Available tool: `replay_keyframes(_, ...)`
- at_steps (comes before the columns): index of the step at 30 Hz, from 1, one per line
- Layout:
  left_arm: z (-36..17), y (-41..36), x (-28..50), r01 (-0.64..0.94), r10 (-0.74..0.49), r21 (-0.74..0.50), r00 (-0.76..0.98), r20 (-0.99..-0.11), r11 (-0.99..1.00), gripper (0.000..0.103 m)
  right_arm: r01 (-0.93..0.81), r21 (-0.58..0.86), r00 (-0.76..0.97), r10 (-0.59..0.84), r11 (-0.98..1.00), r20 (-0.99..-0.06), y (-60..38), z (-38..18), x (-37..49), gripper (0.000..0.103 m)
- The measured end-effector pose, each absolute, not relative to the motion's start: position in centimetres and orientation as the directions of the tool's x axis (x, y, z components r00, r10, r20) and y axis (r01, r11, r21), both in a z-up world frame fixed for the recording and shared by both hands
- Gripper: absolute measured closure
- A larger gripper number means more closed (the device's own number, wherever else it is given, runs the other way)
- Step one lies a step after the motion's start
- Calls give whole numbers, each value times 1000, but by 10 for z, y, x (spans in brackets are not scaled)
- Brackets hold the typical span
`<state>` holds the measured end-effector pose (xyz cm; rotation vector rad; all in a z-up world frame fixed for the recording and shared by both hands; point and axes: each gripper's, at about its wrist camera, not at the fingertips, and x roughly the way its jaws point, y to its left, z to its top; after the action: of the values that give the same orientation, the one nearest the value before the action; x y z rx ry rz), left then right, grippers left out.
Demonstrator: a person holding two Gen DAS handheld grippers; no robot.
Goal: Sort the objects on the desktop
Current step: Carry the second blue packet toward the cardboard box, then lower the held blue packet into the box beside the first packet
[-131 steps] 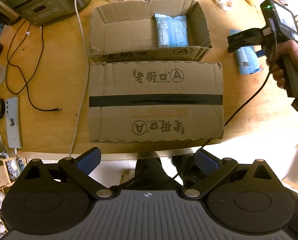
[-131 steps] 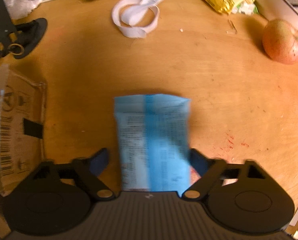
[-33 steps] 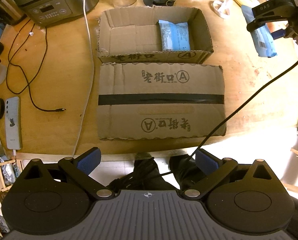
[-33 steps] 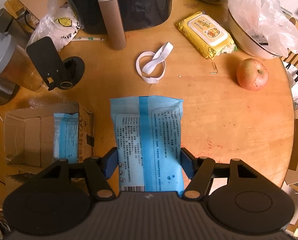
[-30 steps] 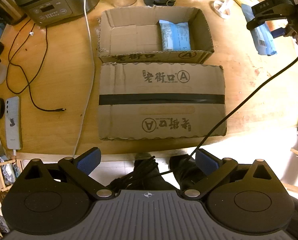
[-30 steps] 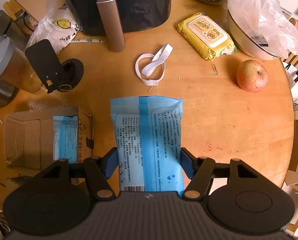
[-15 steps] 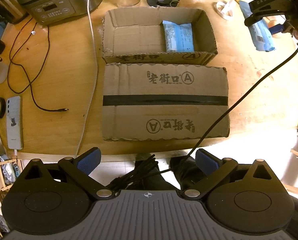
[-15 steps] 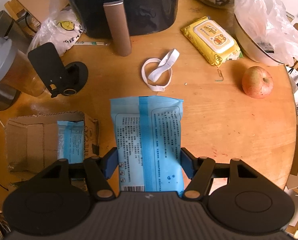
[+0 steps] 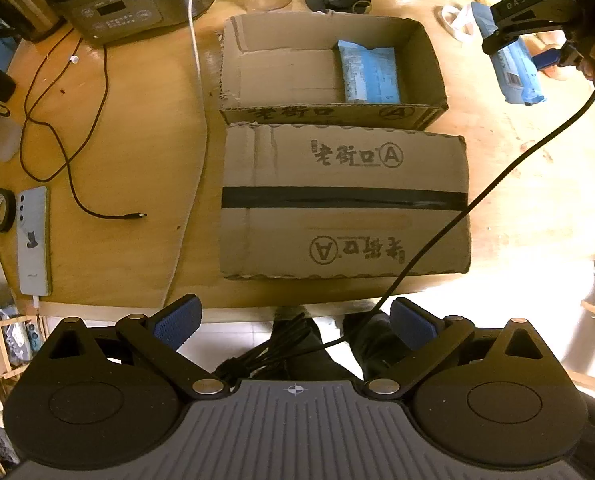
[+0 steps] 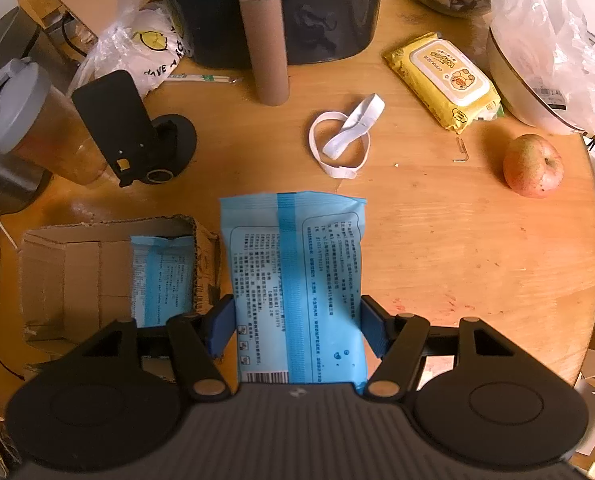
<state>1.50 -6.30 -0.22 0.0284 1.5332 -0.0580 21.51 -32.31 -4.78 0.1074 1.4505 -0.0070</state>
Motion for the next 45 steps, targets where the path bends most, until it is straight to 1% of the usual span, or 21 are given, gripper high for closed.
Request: replay_keyframes(45, -4, -26, 18, 41, -22, -20, 39, -999, 999, 0, 46, 86, 112, 80, 995, -990, -265, -57, 220, 39)
